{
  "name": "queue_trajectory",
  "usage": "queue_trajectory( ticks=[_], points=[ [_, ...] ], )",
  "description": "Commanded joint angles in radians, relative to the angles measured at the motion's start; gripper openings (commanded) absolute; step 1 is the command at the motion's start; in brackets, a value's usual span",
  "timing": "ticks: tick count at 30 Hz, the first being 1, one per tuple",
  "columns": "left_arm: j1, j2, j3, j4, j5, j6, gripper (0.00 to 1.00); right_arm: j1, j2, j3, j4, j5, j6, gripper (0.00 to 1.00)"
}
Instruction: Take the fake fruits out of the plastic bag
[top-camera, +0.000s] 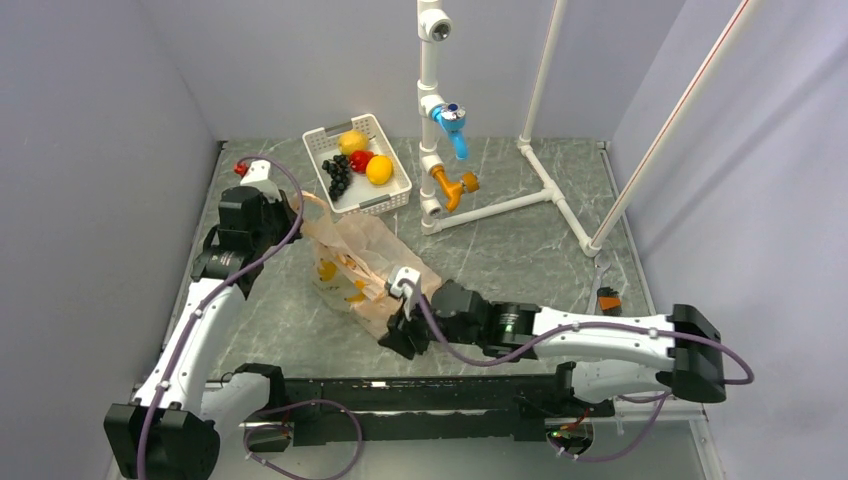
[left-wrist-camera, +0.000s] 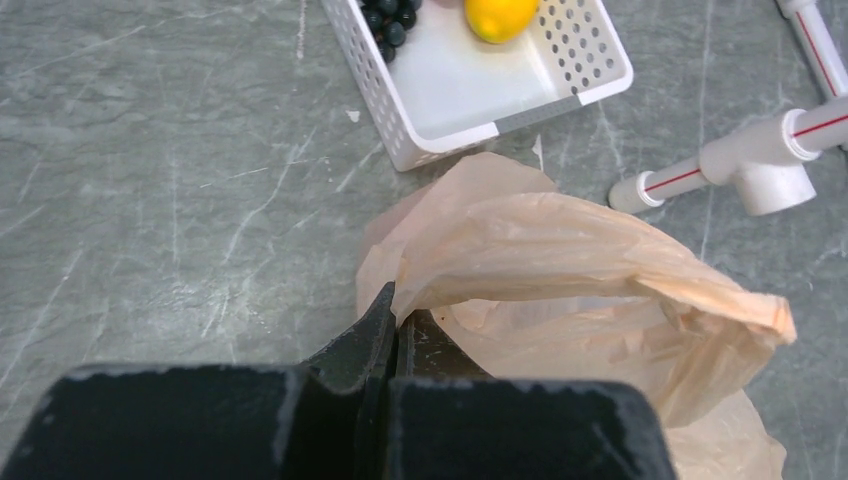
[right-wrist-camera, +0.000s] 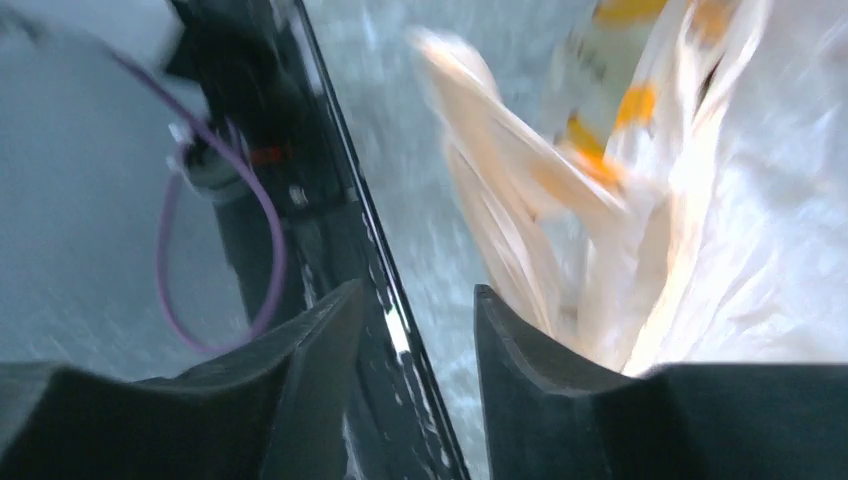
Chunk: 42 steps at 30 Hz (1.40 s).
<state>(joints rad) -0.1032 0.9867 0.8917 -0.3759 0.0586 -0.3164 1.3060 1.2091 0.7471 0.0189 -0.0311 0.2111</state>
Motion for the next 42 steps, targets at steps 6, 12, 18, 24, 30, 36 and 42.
queue_trajectory(
  ticks=[6,12,18,24,30,36,42],
  points=[
    [0.003,0.045,0.032,0.036,0.118,-0.039,0.00,0.000,0.003,0.274,-0.143,0.180,-0.034,0.94],
    [0.003,0.128,0.181,-0.079,0.135,-0.003,0.00,-0.002,0.095,0.391,-0.187,0.391,-0.149,0.97],
    [0.004,0.174,0.236,-0.062,0.136,-0.042,0.00,0.011,0.134,0.529,-0.370,0.581,-0.096,1.00],
    [0.004,0.178,0.262,-0.035,0.185,-0.106,0.00,0.026,0.075,0.579,-0.499,0.595,-0.030,1.00],
    [0.004,0.156,0.221,0.029,0.249,-0.115,0.00,0.017,0.122,0.593,-0.491,0.639,0.143,0.99],
    [0.005,0.183,0.245,-0.006,0.241,-0.109,0.00,0.001,0.246,0.681,-0.591,0.759,0.154,0.93],
    [0.005,0.194,0.281,-0.020,0.226,-0.098,0.00,-0.005,0.160,0.560,-0.439,0.555,0.114,0.85]
  ],
)
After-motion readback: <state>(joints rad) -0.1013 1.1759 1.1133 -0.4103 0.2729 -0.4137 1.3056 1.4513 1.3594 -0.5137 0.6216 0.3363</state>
